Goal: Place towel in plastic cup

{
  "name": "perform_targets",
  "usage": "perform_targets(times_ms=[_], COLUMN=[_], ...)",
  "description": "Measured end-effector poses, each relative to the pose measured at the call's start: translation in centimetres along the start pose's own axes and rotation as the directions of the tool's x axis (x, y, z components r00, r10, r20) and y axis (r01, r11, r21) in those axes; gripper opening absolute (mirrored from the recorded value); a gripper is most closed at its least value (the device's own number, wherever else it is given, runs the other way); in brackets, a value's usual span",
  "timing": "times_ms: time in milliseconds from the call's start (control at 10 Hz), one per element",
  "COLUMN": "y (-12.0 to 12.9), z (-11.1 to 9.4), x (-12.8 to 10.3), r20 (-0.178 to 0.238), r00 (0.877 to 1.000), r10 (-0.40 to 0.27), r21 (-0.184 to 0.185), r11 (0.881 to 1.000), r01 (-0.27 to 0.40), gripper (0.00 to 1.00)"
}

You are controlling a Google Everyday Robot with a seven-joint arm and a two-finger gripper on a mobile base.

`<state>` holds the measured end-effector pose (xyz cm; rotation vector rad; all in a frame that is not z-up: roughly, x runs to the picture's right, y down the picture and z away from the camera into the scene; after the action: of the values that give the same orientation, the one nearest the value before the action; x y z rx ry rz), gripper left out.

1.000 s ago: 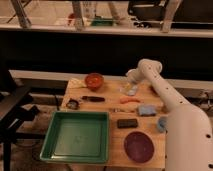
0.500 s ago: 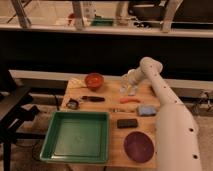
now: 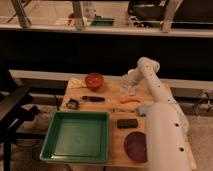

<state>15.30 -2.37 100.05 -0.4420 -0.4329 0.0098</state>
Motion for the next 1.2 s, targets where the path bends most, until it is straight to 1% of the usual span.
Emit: perform_targets(times_ms=[300, 500, 800, 1000, 1100, 1200], y=[-1.5, -1.6, -1.2, -0.4, 0.1, 0.3], z=[-0.4, -0.7, -0.9, -1.0, -0.8, -0.7], x=[1.5, 2.0, 1.9, 2.0, 2.1, 2.1], r20=[-0.032, -0.049, -0.071, -0.11, -0.131, -0.14], r00=[0.999, 0.998, 0.991, 0.976, 0.964, 0.957], r10=[-0.017, -0.042, -0.117, -0.188, -0.232, -0.253], r21=[0.051, 0.051, 0.015, -0.021, -0.04, -0.045], r11=[0.999, 0.998, 0.993, 0.982, 0.973, 0.968], r01=[0.018, 0.044, 0.118, 0.187, 0.229, 0.249], gripper=[0.8, 0.8, 0.8, 0.8, 0.8, 0.8])
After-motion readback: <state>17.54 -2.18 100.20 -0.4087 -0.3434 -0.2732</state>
